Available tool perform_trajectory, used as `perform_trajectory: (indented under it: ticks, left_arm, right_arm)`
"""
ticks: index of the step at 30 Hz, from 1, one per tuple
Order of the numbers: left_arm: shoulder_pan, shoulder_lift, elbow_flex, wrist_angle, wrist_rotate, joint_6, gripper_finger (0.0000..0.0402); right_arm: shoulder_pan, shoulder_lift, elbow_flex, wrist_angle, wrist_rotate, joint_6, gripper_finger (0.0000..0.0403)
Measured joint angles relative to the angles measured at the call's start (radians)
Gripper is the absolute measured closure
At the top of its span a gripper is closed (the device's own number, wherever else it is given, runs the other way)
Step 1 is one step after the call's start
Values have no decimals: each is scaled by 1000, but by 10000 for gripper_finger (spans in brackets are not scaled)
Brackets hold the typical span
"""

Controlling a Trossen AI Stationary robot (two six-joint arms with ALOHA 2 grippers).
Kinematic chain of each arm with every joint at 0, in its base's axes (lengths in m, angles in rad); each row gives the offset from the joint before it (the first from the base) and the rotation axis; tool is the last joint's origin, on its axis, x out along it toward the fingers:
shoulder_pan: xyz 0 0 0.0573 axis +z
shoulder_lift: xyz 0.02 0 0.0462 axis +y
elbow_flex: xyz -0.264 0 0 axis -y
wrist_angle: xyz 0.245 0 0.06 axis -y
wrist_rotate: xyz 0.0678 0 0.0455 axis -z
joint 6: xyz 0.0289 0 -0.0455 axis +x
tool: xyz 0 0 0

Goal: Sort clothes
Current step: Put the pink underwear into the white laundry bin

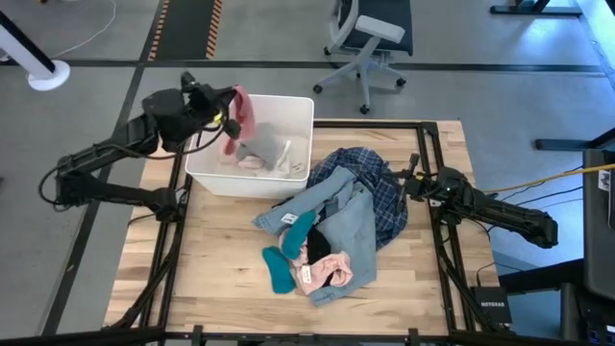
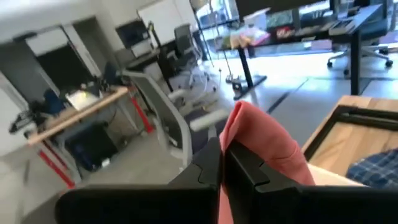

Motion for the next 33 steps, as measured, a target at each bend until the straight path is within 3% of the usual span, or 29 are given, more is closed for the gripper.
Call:
perform_trajectory:
  ticks: [23, 33]
  left_arm:
    - [59, 1, -176, -23, 8, -85, 398]
    - [58, 1, -192, -24, 46, -103, 398]
  right_arm:
    - [0, 0, 0, 0, 0, 0, 368]
    - [0, 0, 0, 0, 0, 0, 368]
